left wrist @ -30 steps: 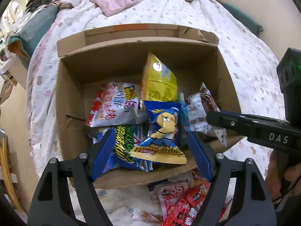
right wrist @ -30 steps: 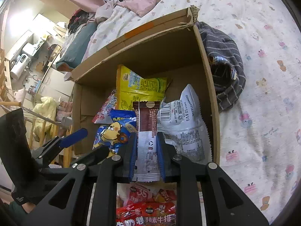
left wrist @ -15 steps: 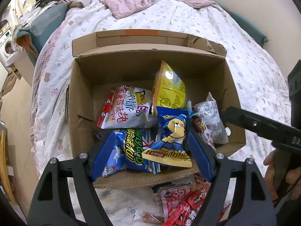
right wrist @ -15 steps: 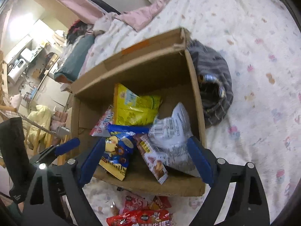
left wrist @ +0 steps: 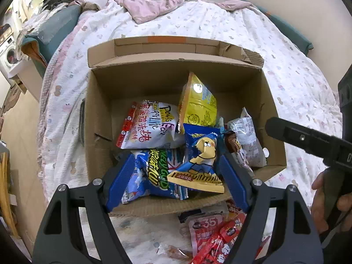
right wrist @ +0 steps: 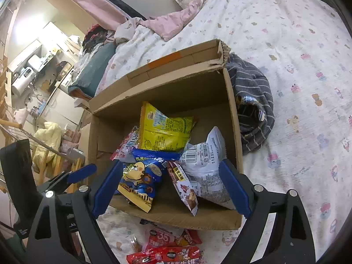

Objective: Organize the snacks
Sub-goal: 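Open both tools to release the snacks into the box and withdraw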

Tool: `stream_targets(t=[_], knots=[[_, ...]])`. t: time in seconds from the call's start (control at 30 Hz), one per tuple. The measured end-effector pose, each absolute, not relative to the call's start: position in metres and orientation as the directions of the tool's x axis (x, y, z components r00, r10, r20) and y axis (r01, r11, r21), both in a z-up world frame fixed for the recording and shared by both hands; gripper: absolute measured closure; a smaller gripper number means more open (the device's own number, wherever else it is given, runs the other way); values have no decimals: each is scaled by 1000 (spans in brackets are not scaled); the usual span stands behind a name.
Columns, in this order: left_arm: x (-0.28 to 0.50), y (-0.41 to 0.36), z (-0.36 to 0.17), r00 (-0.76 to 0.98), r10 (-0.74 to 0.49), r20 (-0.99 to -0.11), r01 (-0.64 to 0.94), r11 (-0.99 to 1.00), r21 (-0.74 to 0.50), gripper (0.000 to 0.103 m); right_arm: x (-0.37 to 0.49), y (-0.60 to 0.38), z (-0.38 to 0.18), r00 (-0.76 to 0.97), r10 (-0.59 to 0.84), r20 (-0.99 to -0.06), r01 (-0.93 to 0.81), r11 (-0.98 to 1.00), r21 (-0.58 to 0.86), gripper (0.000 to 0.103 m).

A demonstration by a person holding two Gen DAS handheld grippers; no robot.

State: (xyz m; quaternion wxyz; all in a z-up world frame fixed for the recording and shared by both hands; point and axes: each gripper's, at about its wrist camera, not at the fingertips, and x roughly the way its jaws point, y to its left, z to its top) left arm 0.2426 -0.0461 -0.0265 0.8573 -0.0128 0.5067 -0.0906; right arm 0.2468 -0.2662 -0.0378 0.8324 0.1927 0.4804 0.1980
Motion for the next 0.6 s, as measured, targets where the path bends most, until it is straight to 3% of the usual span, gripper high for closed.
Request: stream_targets(t=[0.6], knots=[[191,-31,-5,489,-178,-854,129,983,-131,26,188,-264,-7,507,493,-707,-191,864,466,12]])
